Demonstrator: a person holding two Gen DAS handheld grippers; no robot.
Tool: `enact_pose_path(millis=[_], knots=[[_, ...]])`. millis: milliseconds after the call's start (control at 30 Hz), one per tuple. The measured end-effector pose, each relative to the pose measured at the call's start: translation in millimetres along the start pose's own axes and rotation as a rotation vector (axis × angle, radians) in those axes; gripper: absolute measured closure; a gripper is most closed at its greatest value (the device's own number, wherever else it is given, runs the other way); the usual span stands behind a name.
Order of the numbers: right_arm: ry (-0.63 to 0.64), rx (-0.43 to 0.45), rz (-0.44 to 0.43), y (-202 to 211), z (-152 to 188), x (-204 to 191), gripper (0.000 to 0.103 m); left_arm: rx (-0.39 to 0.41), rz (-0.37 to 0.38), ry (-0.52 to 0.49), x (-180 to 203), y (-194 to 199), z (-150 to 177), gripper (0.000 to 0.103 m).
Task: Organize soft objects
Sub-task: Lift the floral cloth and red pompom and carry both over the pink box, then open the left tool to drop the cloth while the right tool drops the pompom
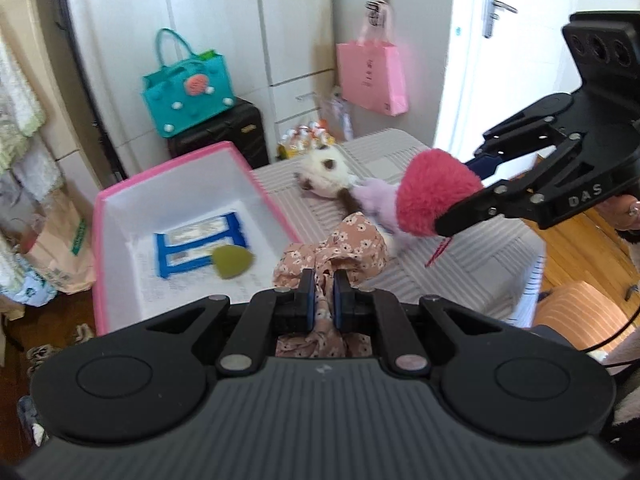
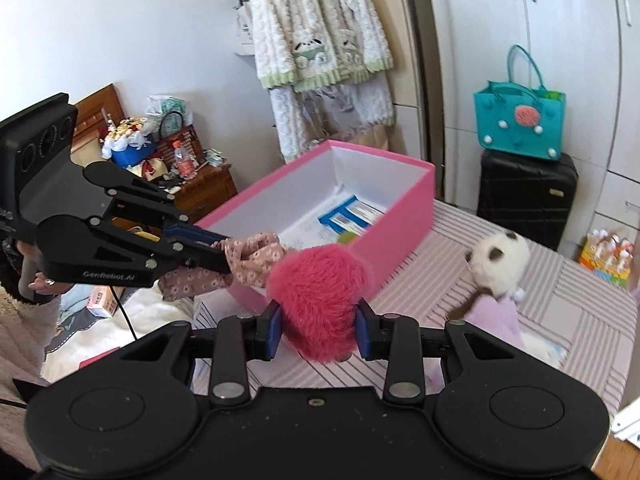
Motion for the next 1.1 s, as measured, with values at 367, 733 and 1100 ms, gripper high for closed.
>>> enact_pose_path(millis=[367, 733, 1100], knots=[[0.082, -0.002, -0.077, -53.6, -44.7, -12.2, 0.062, 0.04, -0.094, 0.117, -69.6, -3.1, -1.4, 0.094], [0.141, -0.04, -0.007, -127.0, -82.9, -3.9, 0.062, -0.085, -0.167, 0.127, -127.9, -63.3, -9.1, 0.094], [0.161, -0.164, -0.013, -169.0, -74.0, 1.4, 0.062, -0.276, -0.138, 0.208, -152.5, -112.2, -4.4, 0.093]])
Point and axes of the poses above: each gripper's, at about its wrist camera, not at the fingertips, and y roughly against the way its jaws point, x to its right, z to its underside, the point moved 3 cm from there along -y, roughly the way its jaws point, and after that the axes turned 1 degree about -y, right-handed, at the moved point
